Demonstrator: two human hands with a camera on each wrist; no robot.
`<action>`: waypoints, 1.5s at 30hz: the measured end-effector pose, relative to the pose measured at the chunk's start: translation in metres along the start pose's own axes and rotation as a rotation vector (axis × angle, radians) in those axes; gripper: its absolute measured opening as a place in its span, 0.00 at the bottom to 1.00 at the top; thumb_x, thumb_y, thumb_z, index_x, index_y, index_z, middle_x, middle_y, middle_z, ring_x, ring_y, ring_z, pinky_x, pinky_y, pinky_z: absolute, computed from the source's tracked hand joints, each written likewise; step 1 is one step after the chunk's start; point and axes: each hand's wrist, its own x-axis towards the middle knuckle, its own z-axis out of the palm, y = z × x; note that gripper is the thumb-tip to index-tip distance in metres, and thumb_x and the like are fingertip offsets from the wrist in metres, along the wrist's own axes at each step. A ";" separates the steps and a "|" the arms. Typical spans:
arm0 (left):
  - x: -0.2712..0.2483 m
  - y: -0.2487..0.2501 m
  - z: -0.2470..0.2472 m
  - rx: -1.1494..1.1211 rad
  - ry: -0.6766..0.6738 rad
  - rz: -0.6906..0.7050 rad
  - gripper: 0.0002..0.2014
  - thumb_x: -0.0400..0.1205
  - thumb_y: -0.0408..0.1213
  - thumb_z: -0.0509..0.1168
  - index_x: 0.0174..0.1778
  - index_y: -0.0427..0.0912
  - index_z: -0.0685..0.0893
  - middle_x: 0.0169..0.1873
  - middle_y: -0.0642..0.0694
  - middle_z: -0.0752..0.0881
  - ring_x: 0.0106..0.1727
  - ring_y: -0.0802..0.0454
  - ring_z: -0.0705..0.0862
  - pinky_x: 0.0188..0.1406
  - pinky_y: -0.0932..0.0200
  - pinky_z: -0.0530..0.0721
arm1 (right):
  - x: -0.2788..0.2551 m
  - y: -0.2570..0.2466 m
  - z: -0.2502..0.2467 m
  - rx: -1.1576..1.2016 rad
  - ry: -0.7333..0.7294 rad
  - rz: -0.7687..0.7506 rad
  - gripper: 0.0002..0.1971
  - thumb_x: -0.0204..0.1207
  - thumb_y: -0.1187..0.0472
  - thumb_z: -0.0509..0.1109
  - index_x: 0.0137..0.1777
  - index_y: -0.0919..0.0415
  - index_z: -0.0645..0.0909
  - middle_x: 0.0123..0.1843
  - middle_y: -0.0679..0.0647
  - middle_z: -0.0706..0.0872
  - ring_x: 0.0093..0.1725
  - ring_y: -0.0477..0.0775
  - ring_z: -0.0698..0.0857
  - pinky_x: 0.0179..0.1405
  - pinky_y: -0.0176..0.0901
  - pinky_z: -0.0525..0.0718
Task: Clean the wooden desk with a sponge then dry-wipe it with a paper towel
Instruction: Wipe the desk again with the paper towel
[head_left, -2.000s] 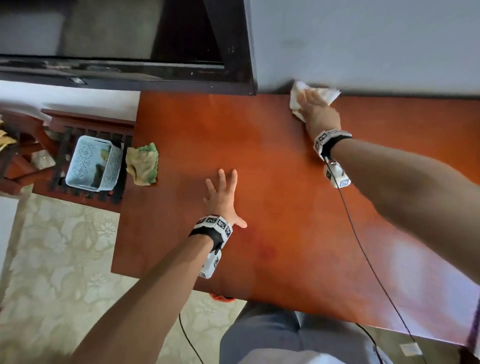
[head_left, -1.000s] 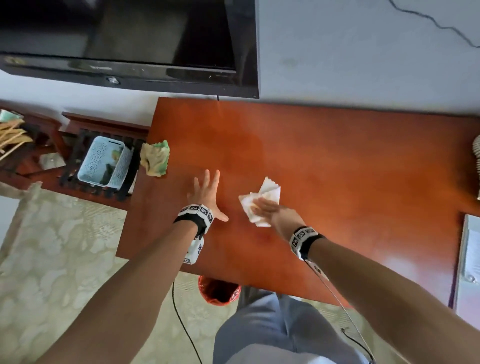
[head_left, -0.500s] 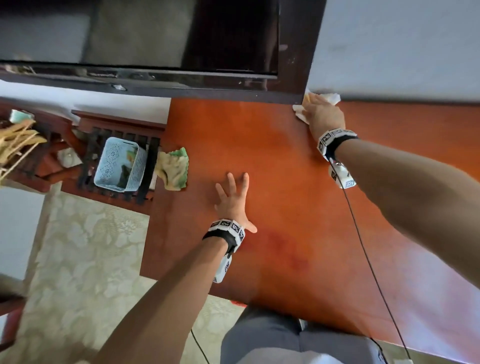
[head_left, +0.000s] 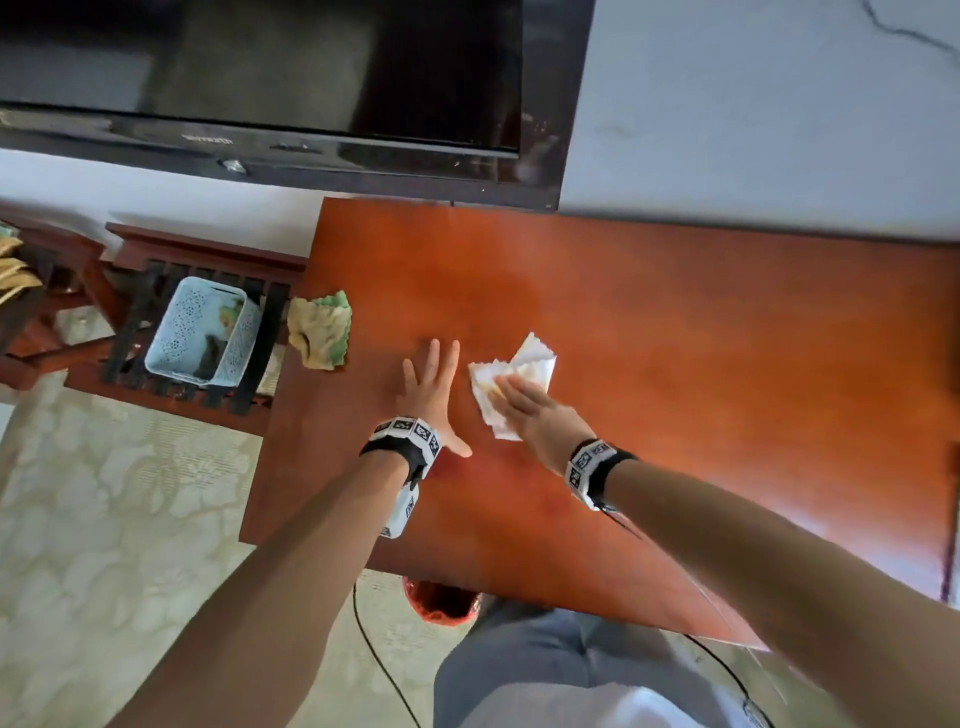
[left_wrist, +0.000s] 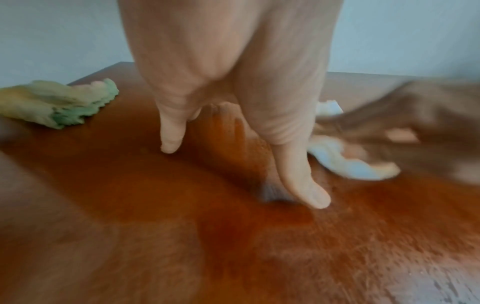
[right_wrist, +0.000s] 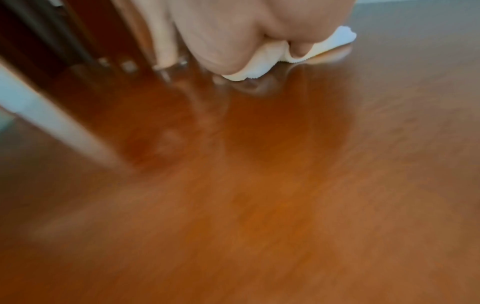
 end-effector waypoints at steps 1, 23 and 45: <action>-0.004 -0.006 0.000 0.006 0.017 0.007 0.83 0.54 0.51 0.91 0.82 0.66 0.24 0.84 0.56 0.24 0.87 0.29 0.36 0.78 0.21 0.62 | -0.015 -0.018 0.011 0.021 -0.031 -0.080 0.42 0.79 0.75 0.60 0.88 0.54 0.46 0.89 0.51 0.44 0.88 0.55 0.44 0.72 0.50 0.79; 0.004 -0.083 0.009 0.033 -0.036 -0.103 0.85 0.50 0.54 0.90 0.82 0.62 0.23 0.82 0.52 0.20 0.86 0.30 0.31 0.75 0.16 0.58 | 0.192 0.111 -0.114 0.081 0.216 0.338 0.26 0.86 0.63 0.56 0.82 0.48 0.61 0.85 0.50 0.65 0.85 0.55 0.62 0.69 0.65 0.79; -0.070 -0.090 0.044 -0.020 0.179 -0.203 0.74 0.64 0.52 0.86 0.86 0.58 0.30 0.87 0.53 0.30 0.88 0.34 0.38 0.80 0.24 0.62 | 0.000 -0.114 0.039 0.013 -0.035 -0.185 0.37 0.82 0.75 0.58 0.88 0.55 0.50 0.89 0.51 0.47 0.88 0.54 0.46 0.86 0.51 0.52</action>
